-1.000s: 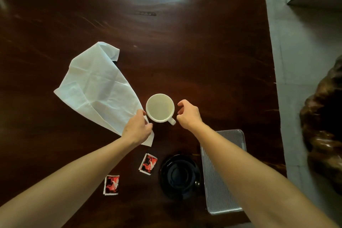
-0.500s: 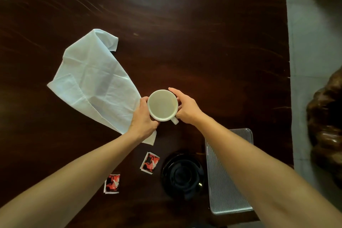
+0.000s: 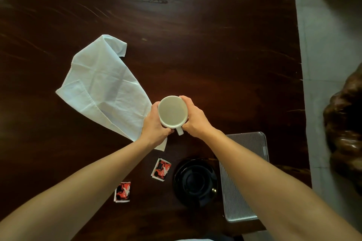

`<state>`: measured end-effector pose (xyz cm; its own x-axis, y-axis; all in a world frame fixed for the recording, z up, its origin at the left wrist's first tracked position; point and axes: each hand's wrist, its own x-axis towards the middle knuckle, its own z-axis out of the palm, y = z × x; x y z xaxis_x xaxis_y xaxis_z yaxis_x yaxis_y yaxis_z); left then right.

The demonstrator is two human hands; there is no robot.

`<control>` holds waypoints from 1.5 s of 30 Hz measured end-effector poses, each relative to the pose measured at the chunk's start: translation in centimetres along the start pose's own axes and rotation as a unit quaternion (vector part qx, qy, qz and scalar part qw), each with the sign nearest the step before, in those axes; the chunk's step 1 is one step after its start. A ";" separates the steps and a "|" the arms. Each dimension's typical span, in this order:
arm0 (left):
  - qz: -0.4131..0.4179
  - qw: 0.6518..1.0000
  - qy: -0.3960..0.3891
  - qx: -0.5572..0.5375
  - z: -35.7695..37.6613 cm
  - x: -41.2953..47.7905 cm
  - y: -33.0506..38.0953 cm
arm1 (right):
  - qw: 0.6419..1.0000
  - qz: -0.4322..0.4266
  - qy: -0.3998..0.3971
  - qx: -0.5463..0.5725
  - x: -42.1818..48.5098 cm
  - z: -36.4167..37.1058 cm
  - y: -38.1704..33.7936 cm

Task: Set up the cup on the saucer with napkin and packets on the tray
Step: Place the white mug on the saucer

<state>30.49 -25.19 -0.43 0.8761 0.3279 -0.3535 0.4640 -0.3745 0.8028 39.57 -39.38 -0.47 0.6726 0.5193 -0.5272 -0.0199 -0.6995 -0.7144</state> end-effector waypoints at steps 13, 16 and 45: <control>0.055 0.997 -0.061 0.003 -0.9 -3.1 1.6 | 0.997 0.025 0.069 0.024 -5.9 0.3 -0.7; 0.062 0.995 -0.076 0.010 -1.0 -4.1 2.3 | 0.996 0.022 0.080 0.033 -7.6 0.4 -0.8; 0.042 0.994 -0.053 0.084 7.4 -19.4 4.7 | 0.998 -0.017 0.051 0.024 -23.5 0.5 6.6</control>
<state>16.68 -39.77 6.66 0.9176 0.1984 -0.3443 0.3955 -0.5400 0.7430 23.29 -55.98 6.96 0.7458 0.4881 -0.4533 -0.0286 -0.6564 -0.7539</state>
